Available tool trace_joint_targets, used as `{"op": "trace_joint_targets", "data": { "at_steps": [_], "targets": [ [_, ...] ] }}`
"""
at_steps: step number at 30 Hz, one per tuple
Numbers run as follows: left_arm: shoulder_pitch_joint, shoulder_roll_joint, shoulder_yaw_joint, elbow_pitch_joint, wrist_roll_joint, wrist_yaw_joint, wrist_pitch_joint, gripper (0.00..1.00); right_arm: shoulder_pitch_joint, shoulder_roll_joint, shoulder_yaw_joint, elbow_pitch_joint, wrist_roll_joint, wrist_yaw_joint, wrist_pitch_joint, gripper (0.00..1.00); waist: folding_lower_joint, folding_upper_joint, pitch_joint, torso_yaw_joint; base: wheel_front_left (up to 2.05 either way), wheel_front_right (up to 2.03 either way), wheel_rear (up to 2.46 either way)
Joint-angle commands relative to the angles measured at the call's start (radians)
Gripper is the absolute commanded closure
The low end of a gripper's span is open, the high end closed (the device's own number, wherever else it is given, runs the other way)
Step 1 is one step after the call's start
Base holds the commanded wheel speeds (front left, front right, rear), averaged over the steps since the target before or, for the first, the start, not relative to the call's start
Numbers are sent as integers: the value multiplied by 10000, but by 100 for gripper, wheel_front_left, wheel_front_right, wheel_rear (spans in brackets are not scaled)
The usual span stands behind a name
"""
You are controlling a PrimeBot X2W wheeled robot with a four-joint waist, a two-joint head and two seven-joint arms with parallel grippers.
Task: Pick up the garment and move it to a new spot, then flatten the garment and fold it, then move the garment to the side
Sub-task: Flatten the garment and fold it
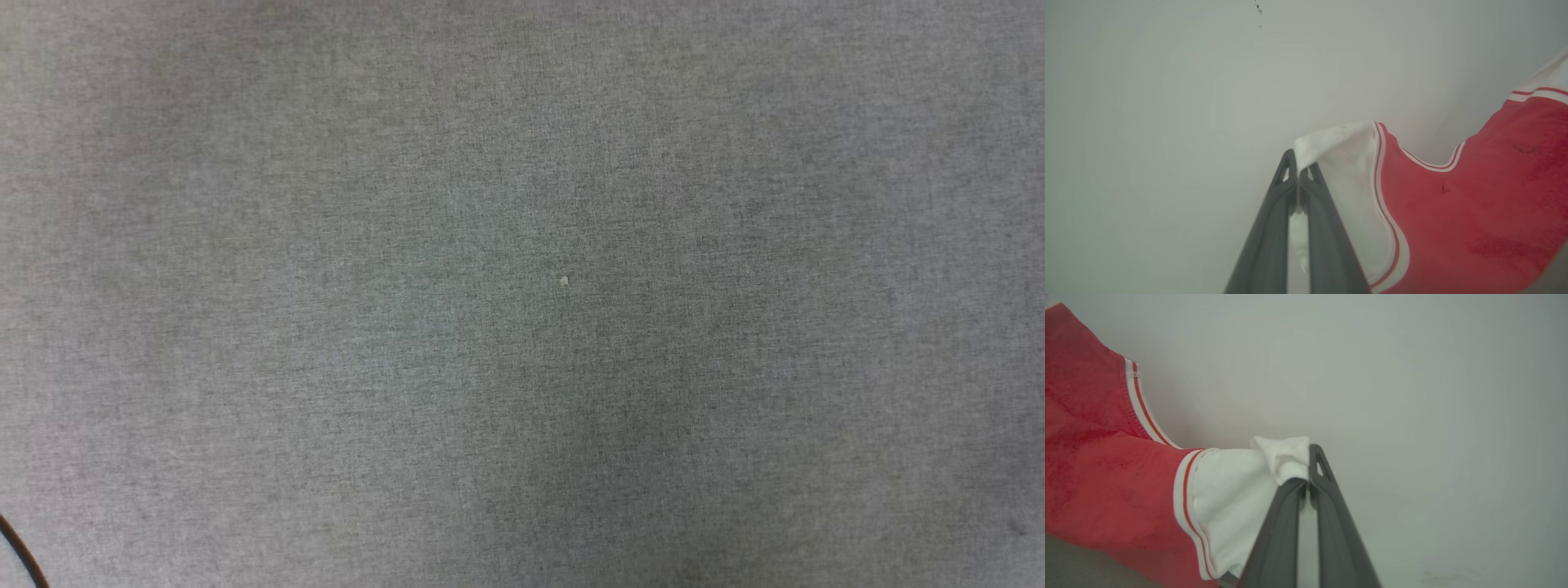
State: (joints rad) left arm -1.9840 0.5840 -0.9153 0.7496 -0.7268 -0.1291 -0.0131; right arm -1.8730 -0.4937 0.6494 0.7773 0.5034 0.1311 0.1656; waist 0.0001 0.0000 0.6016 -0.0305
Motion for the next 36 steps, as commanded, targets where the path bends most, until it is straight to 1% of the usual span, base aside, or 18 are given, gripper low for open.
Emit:
{"op": "trace_joint_targets", "data": {
  "at_steps": [1,6,7,10,15,18,21,26,31,33,36],
  "targets": [
    [413,-49,-300,103,-210,0,-252,100,451,138,156,236,231,-7,-261,100,-1,0,68,-10,0,0,0],
    [1427,9,-829,312,-820,0,-886,100,1588,417,578,649,772,-7,-951,100,-1,0,-10,-45,0,0,0],
    [1427,9,-829,312,-820,0,-886,100,1588,417,578,649,772,-7,-951,100,-1,0,-10,-45,0,0,0],
    [2369,24,-1087,352,-1223,-1,-1321,100,2437,522,818,742,1218,-7,-1473,100,-1,0,-226,-49,0,0,0],
    [4402,76,-1143,248,-1860,1,-2108,100,4144,337,1436,442,2001,-7,-2145,100,-1,0,-710,-29,0,0,0],
    [5685,191,-1027,-34,-2190,151,-2349,100,5124,172,1830,82,2434,-7,-2494,100,-1,0,-1029,-78,0,0,0],
    [7065,294,-942,-578,-2365,473,-2471,100,6177,-99,2210,-429,2819,-7,-2813,100,-1,0,-1425,-77,0,0,0],
    [9475,819,-449,-1893,-2612,1148,-2533,100,7917,-798,2891,-1340,3274,-7,-3064,100,-1,0,-2153,-112,0,0,0],
    [12026,1453,-63,-3250,-2676,1742,-2530,100,9556,-1478,3163,-1877,3651,-7,-3191,100,-1,0,-2985,-134,0,0,0],
    [12890,1616,138,-3643,-2778,2012,-2531,100,10153,-1767,3220,-1997,3570,-7,-3327,100,-1,0,-3339,-109,0,0,0],
    [14189,1959,194,-4100,-2878,2348,-2529,100,11170,-2085,3118,-2199,3768,-7,-3420,100,-1,0,-3791,-90,0,0,0]
  ]
}}
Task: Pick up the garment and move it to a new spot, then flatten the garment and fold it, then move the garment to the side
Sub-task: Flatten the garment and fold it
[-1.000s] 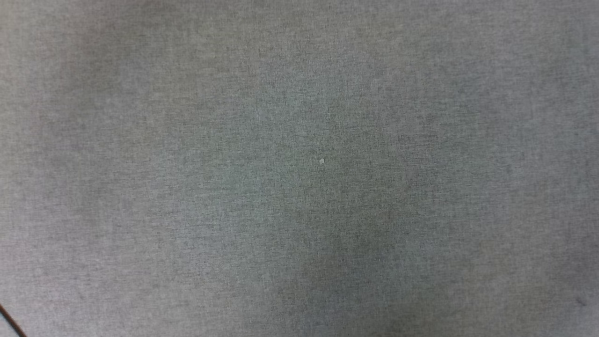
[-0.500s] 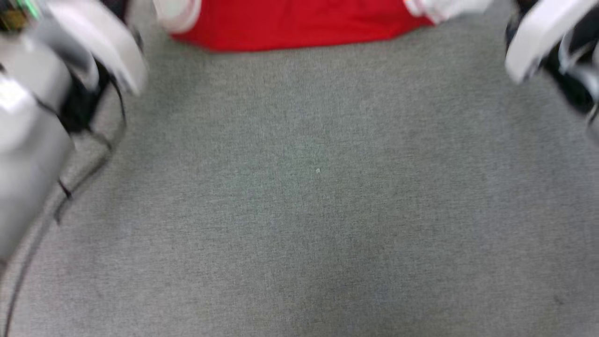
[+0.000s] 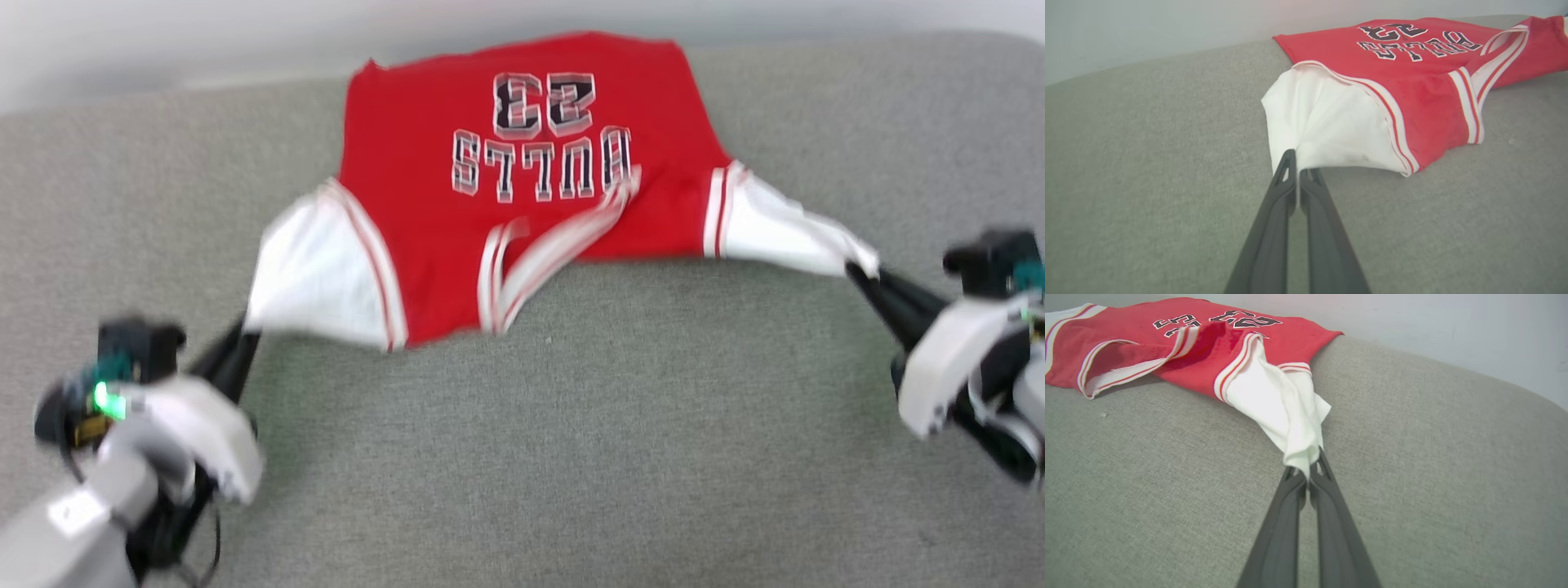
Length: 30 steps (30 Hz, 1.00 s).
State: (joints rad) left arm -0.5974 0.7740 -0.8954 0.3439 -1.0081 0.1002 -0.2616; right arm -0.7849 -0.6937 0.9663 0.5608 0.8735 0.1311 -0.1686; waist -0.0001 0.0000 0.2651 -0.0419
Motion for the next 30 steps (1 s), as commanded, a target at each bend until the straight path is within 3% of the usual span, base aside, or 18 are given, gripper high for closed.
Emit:
{"op": "trace_joint_targets", "data": {
  "at_steps": [1,13,19,24,27,28,29,30],
  "targets": [
    [723,150,18,-153,-163,136,-36,100,606,-169,-97,-93,112,-7,-78,100,1,0,-599,3,0,0,0],
    [4773,1107,650,-1846,-1072,1374,-36,100,4641,-1271,-1188,-1323,449,-10,166,100,1,0,-1769,-84,0,0,0],
    [6380,1136,1098,-2720,-1200,1901,-37,100,6433,-1471,-2113,-1893,480,-12,608,100,1,0,-1822,-2,0,0,0],
    [6697,1066,1257,-3145,-997,2023,-37,100,7044,-1353,-3021,-2246,212,-13,1198,100,1,0,-1608,79,0,0,0],
    [6378,1013,1268,-3364,-708,2065,-37,100,6783,-1171,-3663,-2535,-164,-12,1541,54,1,0,-1426,129,0,0,0],
    [6249,1002,1262,-3423,-587,2091,-37,100,6626,-1167,-3881,-2685,-313,-12,1672,7,1,0,-1358,149,0,0,0],
    [6141,1000,1216,-3505,-473,2096,6,100,6453,-1201,-4135,-2853,-454,-12,1772,0,1,0,-1278,169,0,0,0],
    [6009,979,1215,-3585,-371,2101,-2,100,6307,-1261,-4423,-3015,-574,-10,1895,0,1,0,-1183,206,0,0,0]
  ]
}}
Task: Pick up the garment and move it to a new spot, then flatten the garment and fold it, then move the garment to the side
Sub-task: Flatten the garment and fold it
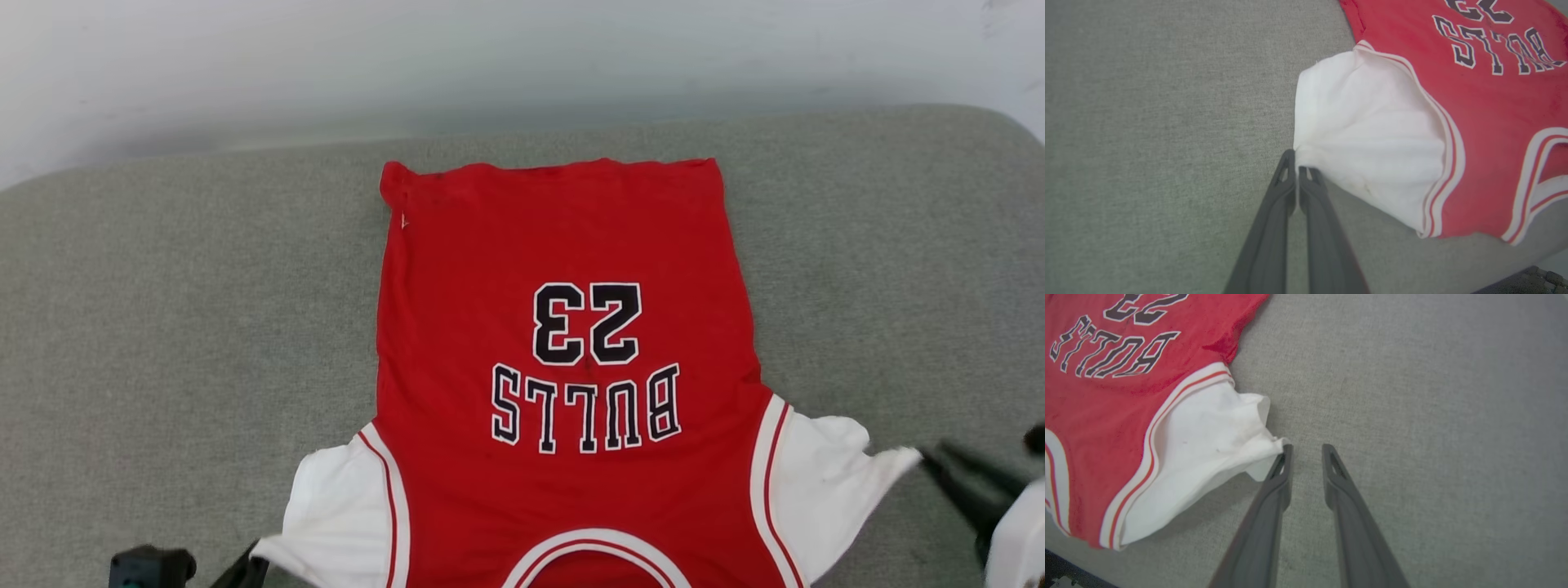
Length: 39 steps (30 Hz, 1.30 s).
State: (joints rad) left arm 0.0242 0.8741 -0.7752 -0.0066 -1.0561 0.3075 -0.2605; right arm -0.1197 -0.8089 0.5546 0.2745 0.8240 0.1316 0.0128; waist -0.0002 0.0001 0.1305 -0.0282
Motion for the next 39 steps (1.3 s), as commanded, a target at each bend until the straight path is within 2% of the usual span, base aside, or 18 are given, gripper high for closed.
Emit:
{"op": "trace_joint_targets", "data": {
  "at_steps": [1,6,11,17,18,24,27,31,36,39],
  "targets": [
    [-346,-40,44,-151,202,76,-15,100,-527,-157,-607,-399,-208,-13,173,0,2,-1,271,115,0,0,0],
    [-954,-117,277,-616,671,286,-31,100,-1914,-443,-2419,-1679,-690,-13,819,0,2,-1,1008,386,0,0,0],
    [-1439,-188,611,-1083,1169,458,-52,100,-4254,-273,-3313,-2351,-1124,-13,2342,0,2,-1,1996,756,0,0,0],
    [-2116,-487,758,-1352,1730,334,-62,100,-7440,223,-2774,-1736,-1775,-13,4711,0,2,-1,3170,1407,0,0,0],
    [-2116,-487,758,-1352,1730,334,-62,100,-7440,223,-2774,-1736,-1775,-13,4711,0,2,-1,3170,1407,0,0,0],
    [-2671,-825,819,-1480,2201,199,-56,100,-9881,673,-1638,-406,-1896,-13,7403,0,2,-1,4086,1995,0,0,0],
    [-2937,-968,847,-1496,2412,119,-56,100,-10552,948,-1297,450,-1754,-13,8792,0,2,-1,4453,2210,0,0,0],
    [-3217,-1073,888,-1563,2649,52,-54,100,-11362,1263,-1436,1291,-1768,-13,10483,0,2,-1,4946,2398,0,0,0],
    [-3426,-1136,1083,-1625,2832,5,-46,100,-11633,1755,-1709,1986,-2273,-11,11414,0,2,-1,5417,2544,0,0,0],
    [-3452,-1172,1176,-1675,2939,-30,-40,100,-11183,2004,-1632,2164,-2392,-11,11756,0,2,-1,5593,2559,0,0,0]
  ]
}}
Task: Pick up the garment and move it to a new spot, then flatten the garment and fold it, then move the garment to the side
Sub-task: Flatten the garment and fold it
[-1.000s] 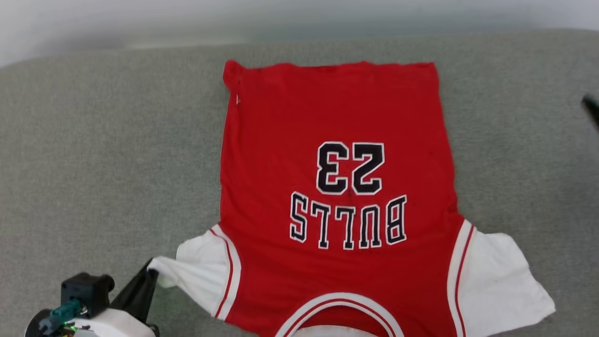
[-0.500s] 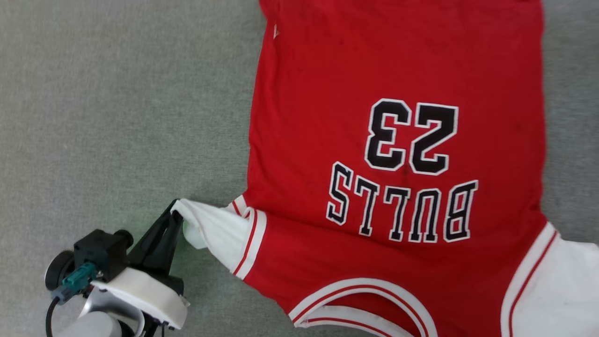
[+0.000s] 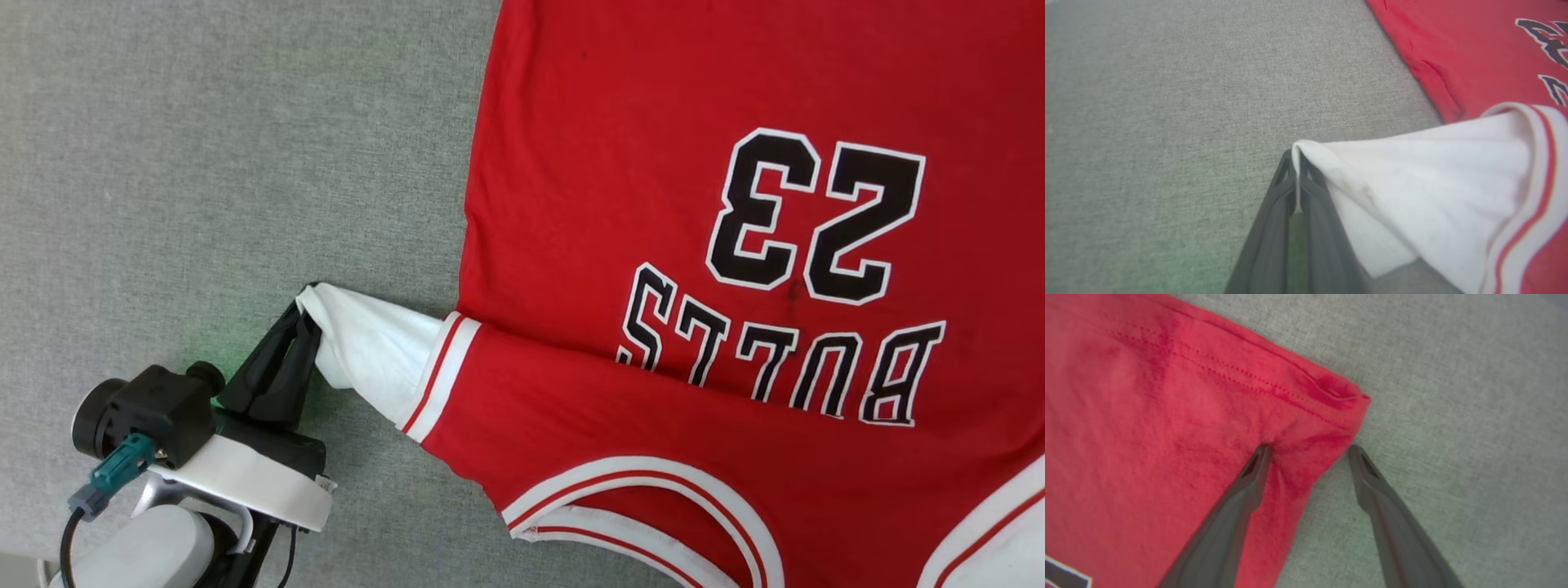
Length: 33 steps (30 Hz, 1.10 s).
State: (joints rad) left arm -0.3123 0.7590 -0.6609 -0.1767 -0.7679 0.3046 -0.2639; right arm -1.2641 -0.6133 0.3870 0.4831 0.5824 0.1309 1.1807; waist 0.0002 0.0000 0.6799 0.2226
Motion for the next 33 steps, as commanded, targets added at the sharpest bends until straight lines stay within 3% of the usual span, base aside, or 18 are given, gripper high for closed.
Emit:
{"op": "trace_joint_targets", "data": {
  "at_steps": [1,7,8,9,16,20,26,33],
  "targets": [
    [-101,-35,49,10,93,-9,-4,100,511,135,93,137,39,-2,152,0,-2,0,139,55,0,0,0],
    [-123,-136,66,-15,234,-53,-1,100,1452,197,-14,316,-52,-2,245,0,-2,0,230,91,0,0,0],
    [-112,-160,62,8,251,-65,-1,100,1407,189,-68,234,-112,-4,146,63,-2,0,213,91,0,0,0],
    [-87,-179,61,44,257,-75,-1,100,1339,201,-153,198,-124,-2,73,100,-2,0,170,81,0,0,0],
    [314,-364,245,276,155,-79,-5,100,763,230,-589,-272,77,-4,-802,100,-2,0,-619,-199,0,0,0],
    [636,-392,337,391,74,-41,-11,100,1354,-294,-33,-963,602,-4,-1141,100,-2,0,-1313,-455,0,0,0],
    [1267,-282,456,465,-25,56,-13,100,3171,-1940,947,-2894,1751,-5,-1653,100,-2,0,-2292,-959,0,0,0],
    [1858,-63,524,546,-190,148,-12,100,5919,-3596,643,-4812,2748,-5,-2612,100,-2,0,-3113,-1418,0,0,0]
  ]
}}
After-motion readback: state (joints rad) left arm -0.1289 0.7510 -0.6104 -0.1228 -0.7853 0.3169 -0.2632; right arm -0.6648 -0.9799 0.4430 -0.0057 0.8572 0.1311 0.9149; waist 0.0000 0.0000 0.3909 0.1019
